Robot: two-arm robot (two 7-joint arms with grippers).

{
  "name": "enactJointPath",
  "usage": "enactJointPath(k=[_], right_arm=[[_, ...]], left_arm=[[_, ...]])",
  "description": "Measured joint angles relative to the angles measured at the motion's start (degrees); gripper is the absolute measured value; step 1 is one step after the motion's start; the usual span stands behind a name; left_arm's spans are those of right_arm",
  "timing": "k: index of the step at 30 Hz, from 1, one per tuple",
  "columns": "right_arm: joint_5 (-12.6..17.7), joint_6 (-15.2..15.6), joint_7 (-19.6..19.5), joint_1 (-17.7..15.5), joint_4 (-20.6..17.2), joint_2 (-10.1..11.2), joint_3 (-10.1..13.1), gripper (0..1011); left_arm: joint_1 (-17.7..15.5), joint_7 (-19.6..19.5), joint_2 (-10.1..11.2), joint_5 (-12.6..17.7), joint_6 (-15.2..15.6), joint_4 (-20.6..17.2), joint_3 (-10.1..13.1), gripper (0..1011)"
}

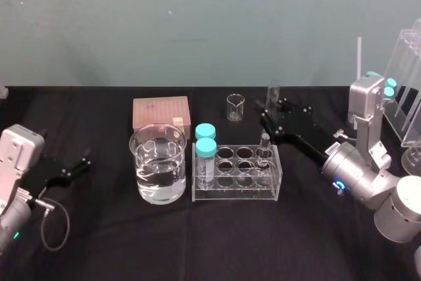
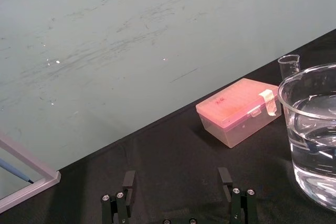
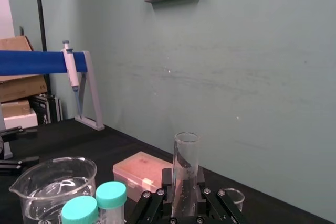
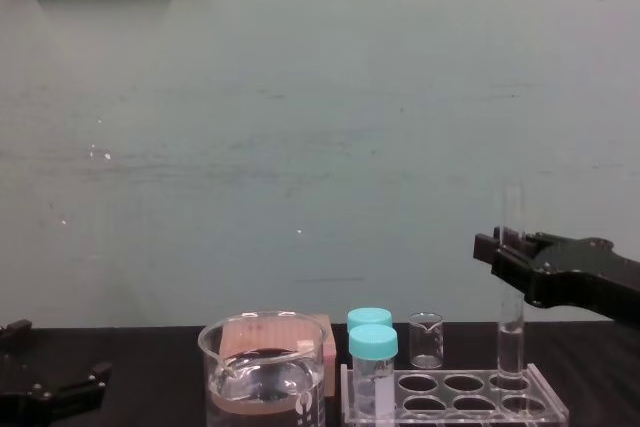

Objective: Hold the test tube with one hand and immerse one end into the beaker, then return it to the test tube rack.

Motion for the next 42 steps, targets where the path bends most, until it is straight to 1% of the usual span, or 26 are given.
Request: enactJointPath(k=[16,42], right_arm=[[-0.57,-0.24,0.44,1.18,2.98,-0.84,-0.44,242],[-1.25,0.22,1.23,2.38,5.99,-1.12,-1.00,242]], left_arm=[[0.00,0.00,0.00,0.00,0.00,0.00,0.00,1000],[0.00,0.00,0.00,0.00,0.00,0.00,0.00,1000]])
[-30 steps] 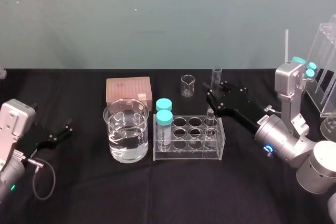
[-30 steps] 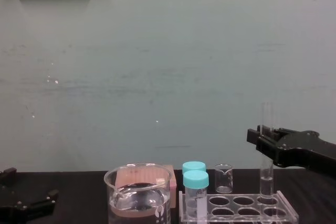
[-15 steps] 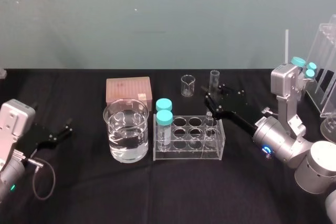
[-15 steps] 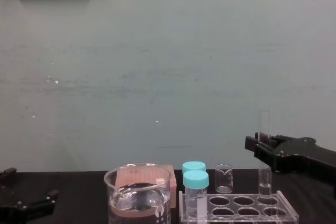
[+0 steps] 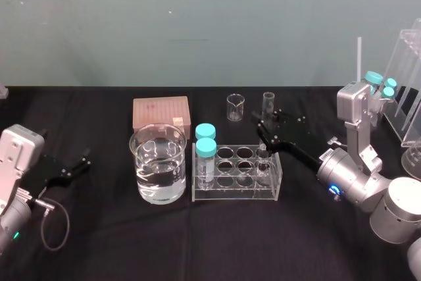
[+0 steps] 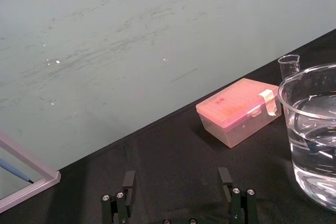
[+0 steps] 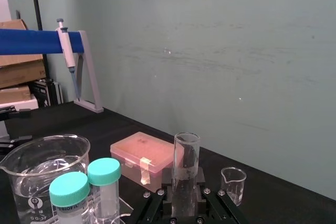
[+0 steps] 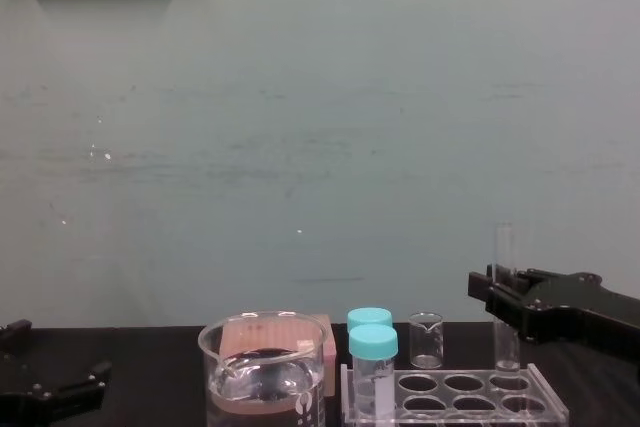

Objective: Hold the test tube with one hand and immerse one end into the beaker, then return it to the test tube rack.

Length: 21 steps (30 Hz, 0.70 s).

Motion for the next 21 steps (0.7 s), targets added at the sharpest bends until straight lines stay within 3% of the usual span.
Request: enactJointPath(k=[21], right_arm=[[-0.37,0.14,0.02,0.23,0.32,0.06,-0.23,242]], left_arm=[[0.00,0.00,0.00,0.00,0.00,0.00,0.00,1000]])
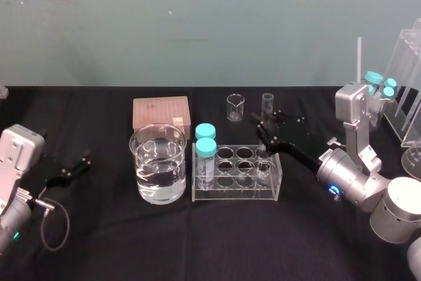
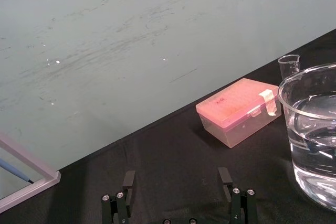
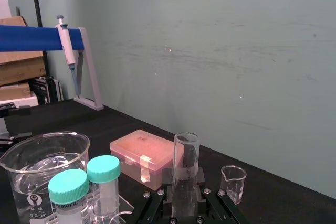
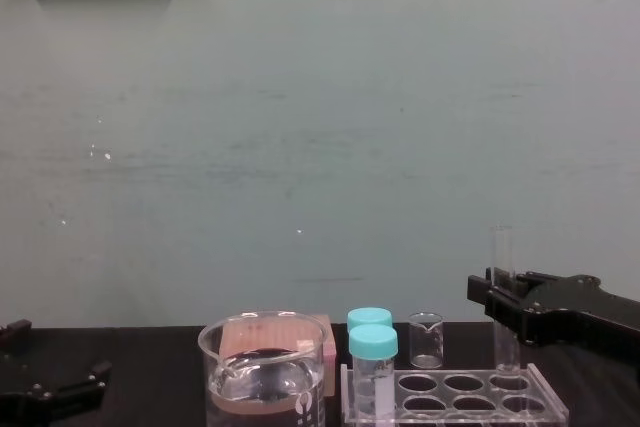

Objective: Hold the test tube with one hand and immerse one end into the beaker, then return it to the test tube rack.

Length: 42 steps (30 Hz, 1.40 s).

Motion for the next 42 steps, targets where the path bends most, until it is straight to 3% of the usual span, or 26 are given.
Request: enactJointPath(k=[5,11,17,18,22,27,33,37,42], right_arm=[[0.04,0.00,-0.01,-0.02,0.00,0.00,0.02,311],[0.09,-0.01,-0.02,-0.05,-0.02,0.00,0.05,531],[0.12,-0.03,-0.02,-0.07,-0.04,0.00,0.07,684],[0.13,-0.03,-0.02,-0.08,-0.06,0.00,0.07,750],[0.20,-0.06,-0.02,-0.14,-0.15,0.00,0.12,842],[1.49,-1.22,-1.66,-2.74,-6.18,1.10,2.68,984],[1.22,-3.22,-6.80,-7.42,-14.58,2.87,7.65,1002],[-1.03,-2.32,-11.76,-10.61,-16.74,3.36,10.35,1002],[-3.00,0.28,-15.47,-13.43,-16.48,2.96,11.66,1002]], left_arm=[[0.00,0.00,0.00,0.00,0.00,0.00,0.00,1000],[0.00,0.00,0.00,0.00,0.00,0.00,0.00,1000],[0.00,0.00,0.00,0.00,0.00,0.00,0.00,1000],[0.00,0.00,0.00,0.00,0.00,0.00,0.00,1000],[0.00,0.00,0.00,0.00,0.00,0.00,0.00,1000],[0.00,0.00,0.00,0.00,0.00,0.00,0.00,1000],[0.00,0.00,0.00,0.00,0.00,0.00,0.00,1000],[0.00,0.00,0.00,0.00,0.00,0.00,0.00,1000],[0.00,0.00,0.00,0.00,0.00,0.00,0.00,1000]])
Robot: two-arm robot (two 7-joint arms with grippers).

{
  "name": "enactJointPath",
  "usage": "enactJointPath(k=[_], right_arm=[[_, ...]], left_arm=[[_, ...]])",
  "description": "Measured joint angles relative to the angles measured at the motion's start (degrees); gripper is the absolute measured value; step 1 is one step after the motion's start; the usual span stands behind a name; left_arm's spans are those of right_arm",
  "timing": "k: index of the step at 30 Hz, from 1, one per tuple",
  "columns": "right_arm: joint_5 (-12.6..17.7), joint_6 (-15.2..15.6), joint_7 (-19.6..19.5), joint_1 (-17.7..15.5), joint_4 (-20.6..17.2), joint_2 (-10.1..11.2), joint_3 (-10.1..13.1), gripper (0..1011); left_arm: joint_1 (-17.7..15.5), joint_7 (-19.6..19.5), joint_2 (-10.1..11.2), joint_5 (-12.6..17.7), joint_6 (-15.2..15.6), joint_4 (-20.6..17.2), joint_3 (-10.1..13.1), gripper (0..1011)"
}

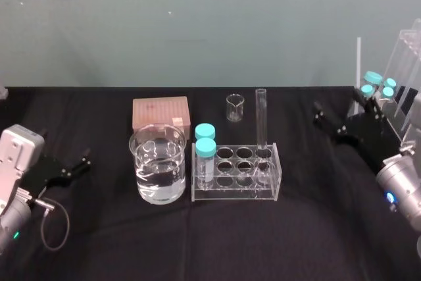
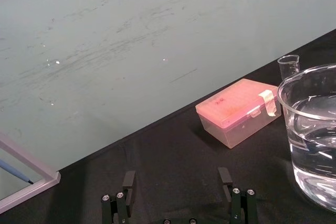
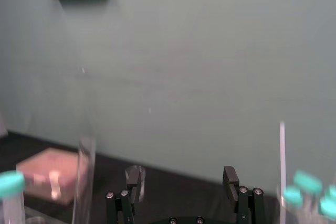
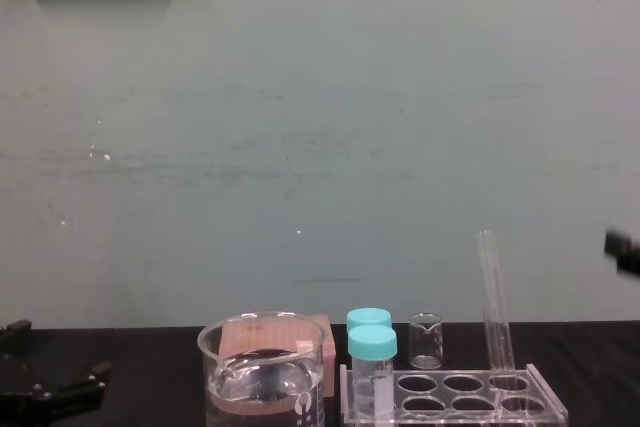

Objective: Hold the test tube with one hand and immerse one end into the beaker, then return it to the test tube rack.

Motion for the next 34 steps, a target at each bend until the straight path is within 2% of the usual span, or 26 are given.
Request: enactJointPath(k=[3,9,34], right_arm=[[-0.99,1.72,-0.63,-0.74,2.00,-0.94,-0.12,1002],[-2.30,3.27,-0.36,-0.42,4.49,-1.88,-0.70,1002],[-1.85,2.98,0.22,-0.18,4.34,-1.79,-0.92,1002]], left_arm=[[0.00,0.00,0.00,0.00,0.00,0.00,0.00,1000],[0.00,0.00,0.00,0.00,0.00,0.00,0.00,1000],[0.00,0.00,0.00,0.00,0.00,0.00,0.00,1000]])
